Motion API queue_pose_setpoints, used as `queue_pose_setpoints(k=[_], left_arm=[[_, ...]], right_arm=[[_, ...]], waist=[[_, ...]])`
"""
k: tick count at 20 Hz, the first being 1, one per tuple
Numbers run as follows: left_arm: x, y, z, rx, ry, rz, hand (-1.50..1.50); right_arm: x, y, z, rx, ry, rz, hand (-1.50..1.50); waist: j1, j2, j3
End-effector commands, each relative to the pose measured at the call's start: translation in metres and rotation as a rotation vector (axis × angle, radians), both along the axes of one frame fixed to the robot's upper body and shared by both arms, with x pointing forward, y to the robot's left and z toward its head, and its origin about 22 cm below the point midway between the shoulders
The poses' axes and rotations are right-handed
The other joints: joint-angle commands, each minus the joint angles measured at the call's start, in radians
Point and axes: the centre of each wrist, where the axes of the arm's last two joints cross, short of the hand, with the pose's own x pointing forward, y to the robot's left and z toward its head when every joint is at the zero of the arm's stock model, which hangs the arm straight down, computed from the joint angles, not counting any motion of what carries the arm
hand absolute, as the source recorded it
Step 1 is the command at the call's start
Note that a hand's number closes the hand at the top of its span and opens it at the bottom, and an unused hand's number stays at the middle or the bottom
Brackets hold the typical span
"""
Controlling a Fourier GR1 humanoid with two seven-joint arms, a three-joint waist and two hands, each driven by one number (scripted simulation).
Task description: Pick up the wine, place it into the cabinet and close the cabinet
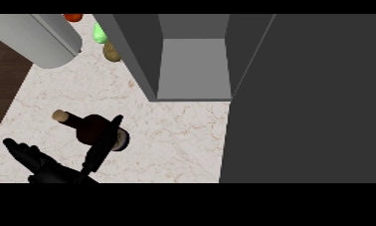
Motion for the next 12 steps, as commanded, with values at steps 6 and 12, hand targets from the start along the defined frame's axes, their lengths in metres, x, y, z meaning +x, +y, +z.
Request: queue_pose_setpoints(k=[6, 12], left_arm=[[-0.026, 0.002, -0.027, -0.036, -0.002, 0.048, -1.50], [-0.012, 0.022, -0.028, -0.049, 0.031, -0.004, -1.50]], right_arm=[[-0.025, 0.006, 0.011, 0.053, -0.021, 0.047, -1.50], [-0.020, 0.016, 0.017, 0.065, -0.014, 0.052, -1.50]], waist=[[0.006, -0.002, -0.001], [0.007, -0.003, -0.004]])
